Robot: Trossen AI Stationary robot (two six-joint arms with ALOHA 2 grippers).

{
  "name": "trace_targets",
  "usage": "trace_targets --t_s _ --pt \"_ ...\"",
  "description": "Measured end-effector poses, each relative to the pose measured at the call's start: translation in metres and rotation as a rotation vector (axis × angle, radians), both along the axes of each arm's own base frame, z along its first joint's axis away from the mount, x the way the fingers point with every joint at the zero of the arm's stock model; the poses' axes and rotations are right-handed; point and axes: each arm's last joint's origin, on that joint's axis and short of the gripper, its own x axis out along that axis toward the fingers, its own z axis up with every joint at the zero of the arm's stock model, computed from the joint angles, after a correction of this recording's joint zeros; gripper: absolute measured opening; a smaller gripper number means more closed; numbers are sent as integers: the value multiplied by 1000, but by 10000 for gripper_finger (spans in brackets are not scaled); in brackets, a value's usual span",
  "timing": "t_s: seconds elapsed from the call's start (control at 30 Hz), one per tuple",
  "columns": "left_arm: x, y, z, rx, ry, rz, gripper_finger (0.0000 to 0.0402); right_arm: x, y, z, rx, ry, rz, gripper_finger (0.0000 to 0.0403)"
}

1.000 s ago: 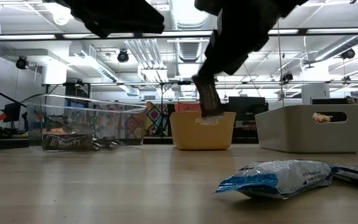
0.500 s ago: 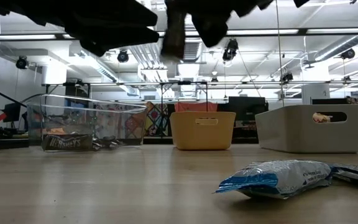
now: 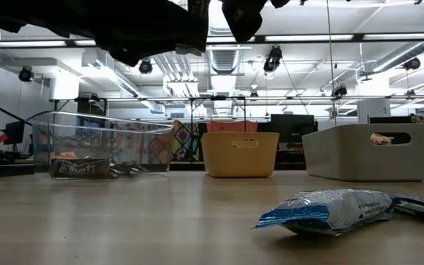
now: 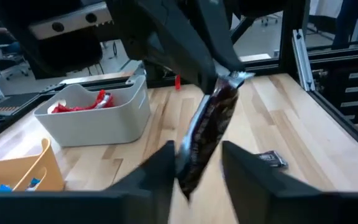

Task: Organize candy in baskets
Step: Put the brown chocolate into the transparent bin

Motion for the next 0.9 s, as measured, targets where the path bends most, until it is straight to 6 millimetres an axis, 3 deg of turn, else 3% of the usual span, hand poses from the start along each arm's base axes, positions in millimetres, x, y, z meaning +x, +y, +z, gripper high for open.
trace_targets --t_s 0.13,0.2,0.37,0.63,0.9 --pt "0 1 0 0 0 4 30 0 0 0 -14 -6 -3 12" --pt "0 1 0 -1 0 4 13 0 0 0 -21 -12 0 12" --pt "-1 1 0 -2 0 8 28 1 -2 1 -46 -24 -57 12" --pt "-1 2 1 -4 -2 9 8 1 -3 2 -26 -20 -90 19" --pt "-10 8 15 -9 48 48 9 -1 -9 12 -14 -28 -154 103"
